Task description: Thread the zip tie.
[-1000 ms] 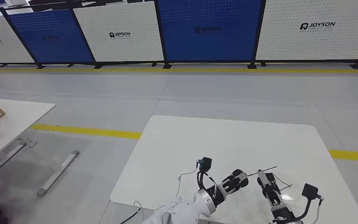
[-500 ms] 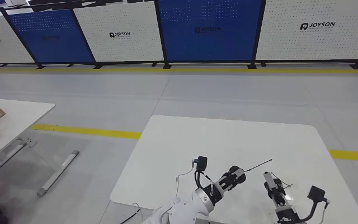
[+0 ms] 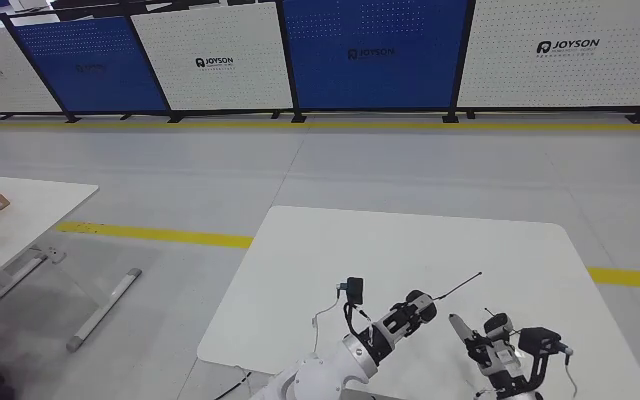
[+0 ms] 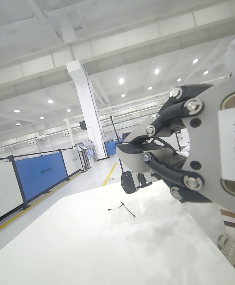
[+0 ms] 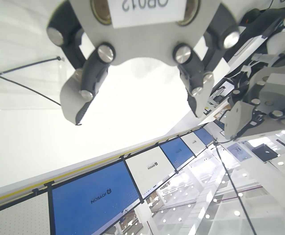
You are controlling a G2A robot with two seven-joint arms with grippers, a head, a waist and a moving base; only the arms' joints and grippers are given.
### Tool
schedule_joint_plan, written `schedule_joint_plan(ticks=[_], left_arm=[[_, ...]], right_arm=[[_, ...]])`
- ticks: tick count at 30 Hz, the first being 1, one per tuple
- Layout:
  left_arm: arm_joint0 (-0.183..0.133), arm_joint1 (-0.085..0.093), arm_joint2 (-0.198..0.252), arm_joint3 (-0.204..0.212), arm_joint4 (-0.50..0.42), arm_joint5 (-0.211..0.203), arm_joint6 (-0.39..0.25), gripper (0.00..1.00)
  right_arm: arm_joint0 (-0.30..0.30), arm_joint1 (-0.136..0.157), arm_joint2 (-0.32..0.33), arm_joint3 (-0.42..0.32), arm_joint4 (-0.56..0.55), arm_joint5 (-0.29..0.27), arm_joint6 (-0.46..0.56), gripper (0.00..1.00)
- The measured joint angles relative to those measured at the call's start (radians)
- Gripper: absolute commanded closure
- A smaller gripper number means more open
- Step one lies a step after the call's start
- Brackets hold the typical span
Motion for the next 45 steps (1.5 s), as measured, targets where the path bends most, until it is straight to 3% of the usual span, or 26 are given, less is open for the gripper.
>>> schedule_joint_plan(ticks=[9,18,19,20,25,31,37,45], left_arm=[[-0.014,-0.004,0.018,0.007,-0.006,0.013,-0.016,1.0],[-0.018,-0.005,0.022,0.014,-0.003,0.014,-0.018,1.0],[-0.02,-0.006,0.025,0.016,-0.001,0.015,-0.018,1.0],[-0.022,-0.007,0.028,0.018,0.0,0.014,-0.018,1.0],[-0.028,-0.01,0.037,0.022,0.003,0.012,-0.016,1.0],[-0.032,-0.01,0.043,0.032,0.03,0.006,-0.019,1.0],[-0.039,-0.012,0.054,0.045,0.043,0.015,-0.026,1.0],[-0.049,-0.016,0.066,0.056,0.049,0.034,-0.03,1.0]], right_arm=[[0.026,0.005,-0.017,0.021,-0.002,-0.045,0.115,0.0],[0.029,0.004,-0.015,0.017,0.031,-0.051,0.104,0.0],[0.029,0.004,-0.012,0.017,0.045,-0.057,0.097,0.23],[0.028,0.004,-0.008,0.018,0.058,-0.065,0.092,0.57],[0.03,0.006,-0.004,0.017,0.066,-0.076,0.102,0.86],[0.03,0.009,-0.005,0.011,0.064,-0.103,0.136,0.82],[0.029,0.015,-0.005,-0.005,0.088,-0.109,0.162,0.87],[0.021,0.026,-0.009,-0.027,0.084,-0.108,0.146,0.78]])
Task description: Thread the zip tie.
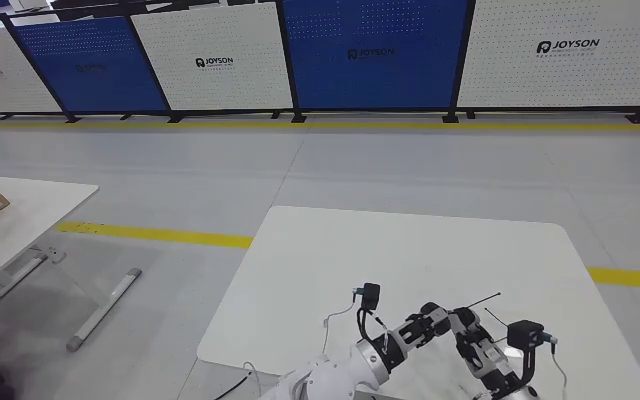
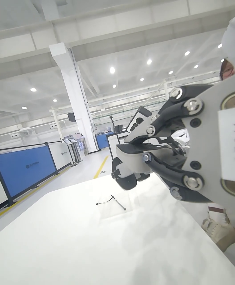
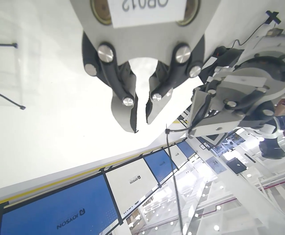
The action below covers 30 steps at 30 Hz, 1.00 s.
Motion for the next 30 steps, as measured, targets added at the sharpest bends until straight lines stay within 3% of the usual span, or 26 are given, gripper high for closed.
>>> schedule_joint_plan(ticks=[6,8,12,23,30], left_arm=[[-0.002,-0.001,0.002,0.002,0.001,0.003,0.002,1.0],[-0.002,-0.002,0.001,0.003,0.001,0.006,0.002,1.0],[0.0,-0.002,-0.001,0.003,-0.012,0.013,0.004,1.0],[0.002,-0.003,-0.011,-0.002,-0.046,0.024,-0.012,1.0],[0.002,-0.001,-0.015,-0.004,-0.05,0.036,-0.031,1.0]], right_arm=[[-0.002,0.009,-0.005,-0.003,-0.005,0.0,-0.022,0.76],[-0.003,0.011,-0.006,-0.003,-0.007,0.0,-0.031,0.69],[-0.004,0.016,-0.011,-0.006,-0.019,0.0,-0.04,0.65],[-0.009,0.036,-0.026,-0.009,-0.026,0.0,-0.07,0.68],[-0.011,0.049,-0.029,-0.013,-0.02,0.0,-0.087,0.76]])
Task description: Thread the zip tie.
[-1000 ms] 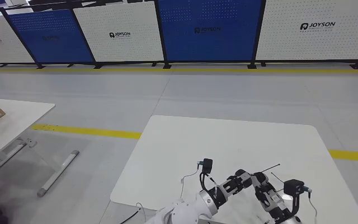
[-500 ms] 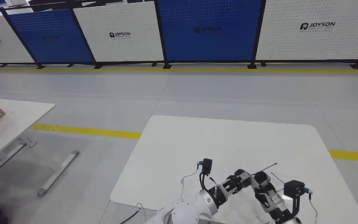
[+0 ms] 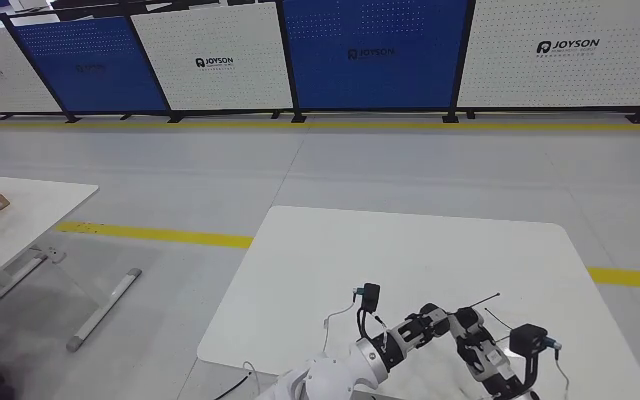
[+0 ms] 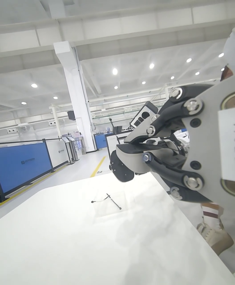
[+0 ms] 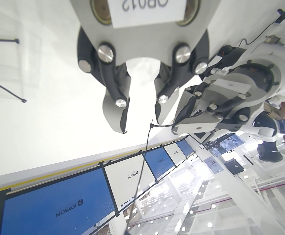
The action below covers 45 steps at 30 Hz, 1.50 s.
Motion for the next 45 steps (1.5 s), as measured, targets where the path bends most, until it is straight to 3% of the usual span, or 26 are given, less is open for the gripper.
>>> schedule_joint_plan(ticks=[14,24,43,45], left_arm=[[-0.006,-0.001,0.004,-0.001,0.013,0.026,0.001,1.0],[-0.004,0.0,0.002,-0.003,0.016,0.026,-0.001,1.0],[0.005,0.003,-0.002,-0.004,0.024,-0.025,-0.01,1.0],[0.004,0.003,-0.002,-0.002,0.025,-0.022,-0.009,1.0]], right_arm=[[0.002,0.02,-0.009,-0.003,0.002,0.0,-0.008,0.84],[0.003,0.028,-0.015,-0.004,0.003,0.0,-0.007,1.0],[0.017,0.033,-0.031,0.014,-0.004,0.0,0.008,1.0],[0.016,0.034,-0.029,0.014,0.005,0.0,0.008,0.93]])
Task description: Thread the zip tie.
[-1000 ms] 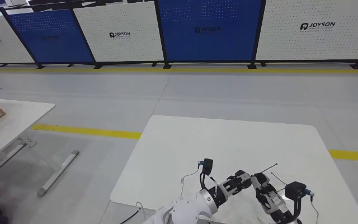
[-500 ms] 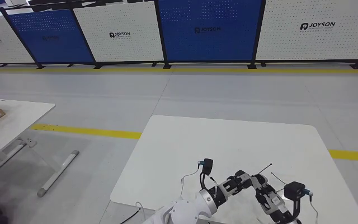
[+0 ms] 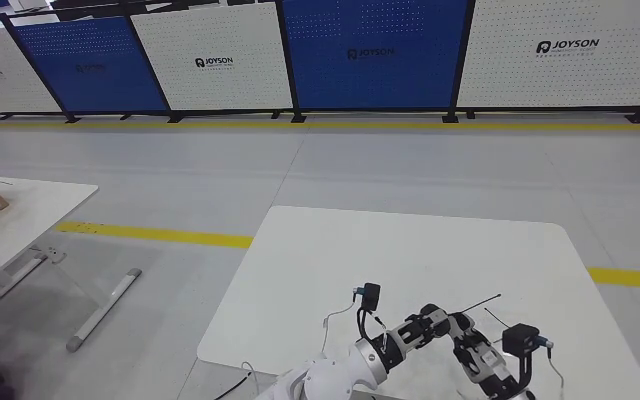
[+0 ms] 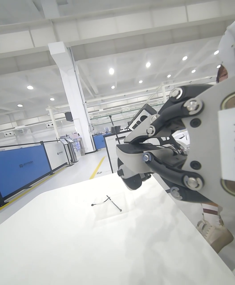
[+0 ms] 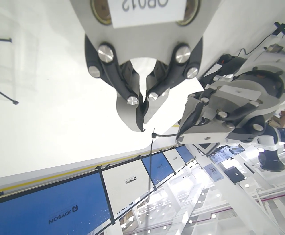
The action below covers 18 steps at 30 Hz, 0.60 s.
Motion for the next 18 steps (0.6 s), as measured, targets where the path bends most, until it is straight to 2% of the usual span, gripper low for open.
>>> schedule_joint_plan(ticks=[2,4,8,12,18], left_arm=[[-0.001,0.0,0.002,0.002,0.0,0.003,0.0,1.0],[-0.003,-0.001,0.004,0.004,0.0,0.005,-0.001,1.0],[-0.006,-0.002,0.007,0.006,0.0,0.009,0.001,1.0],[-0.007,-0.002,0.009,0.006,0.002,0.012,0.001,1.0],[-0.007,-0.002,0.012,0.008,0.005,0.02,-0.005,1.0]], right_arm=[[-0.001,0.001,0.002,-0.001,0.004,0.0,0.005,0.82],[-0.001,0.002,0.003,-0.002,0.005,0.0,0.009,0.78],[-0.002,0.004,0.004,-0.002,0.009,0.0,0.011,0.77],[-0.004,0.005,0.007,-0.001,0.011,0.0,0.006,0.81],[-0.007,0.006,0.01,-0.006,0.013,0.0,0.001,0.76]])
